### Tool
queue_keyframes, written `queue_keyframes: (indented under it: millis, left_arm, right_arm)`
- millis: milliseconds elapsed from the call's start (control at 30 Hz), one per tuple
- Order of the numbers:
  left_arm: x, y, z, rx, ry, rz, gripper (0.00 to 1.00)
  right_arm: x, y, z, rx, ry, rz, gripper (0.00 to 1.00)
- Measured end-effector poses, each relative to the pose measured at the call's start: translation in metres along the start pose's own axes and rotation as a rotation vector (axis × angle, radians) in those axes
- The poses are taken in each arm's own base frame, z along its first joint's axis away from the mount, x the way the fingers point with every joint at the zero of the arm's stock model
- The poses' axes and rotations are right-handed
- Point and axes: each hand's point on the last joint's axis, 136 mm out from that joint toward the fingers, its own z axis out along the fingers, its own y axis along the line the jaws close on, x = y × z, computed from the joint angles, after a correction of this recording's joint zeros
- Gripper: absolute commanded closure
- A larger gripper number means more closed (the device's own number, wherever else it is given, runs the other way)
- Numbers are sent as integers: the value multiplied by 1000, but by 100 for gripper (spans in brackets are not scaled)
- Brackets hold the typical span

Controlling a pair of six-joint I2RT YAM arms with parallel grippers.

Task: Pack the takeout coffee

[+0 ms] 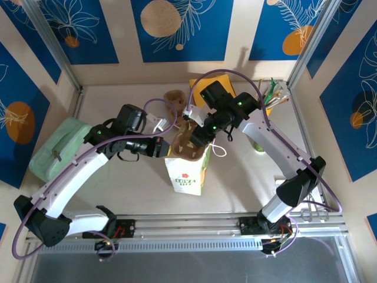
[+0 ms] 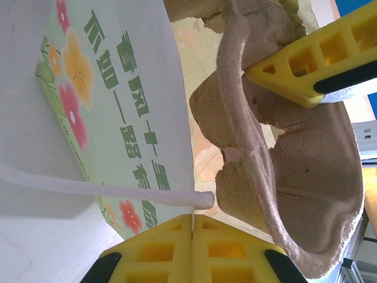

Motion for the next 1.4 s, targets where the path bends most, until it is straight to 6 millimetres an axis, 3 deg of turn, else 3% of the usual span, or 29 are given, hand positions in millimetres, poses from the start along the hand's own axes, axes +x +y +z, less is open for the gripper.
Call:
queue_keyframes:
  millis: [867, 1133, 1400]
  left_arm:
    - [2, 5, 9, -2, 33, 6, 100]
    - [2, 4, 10, 4, 37, 5, 100]
    - [1, 4, 10, 5, 36, 6, 100]
  right_arm:
    - [20, -4, 31, 10, 59, -36, 56]
    - [17, -4, 28, 30, 54, -47, 56]
    - [8, -8, 6, 138, 25, -93, 55]
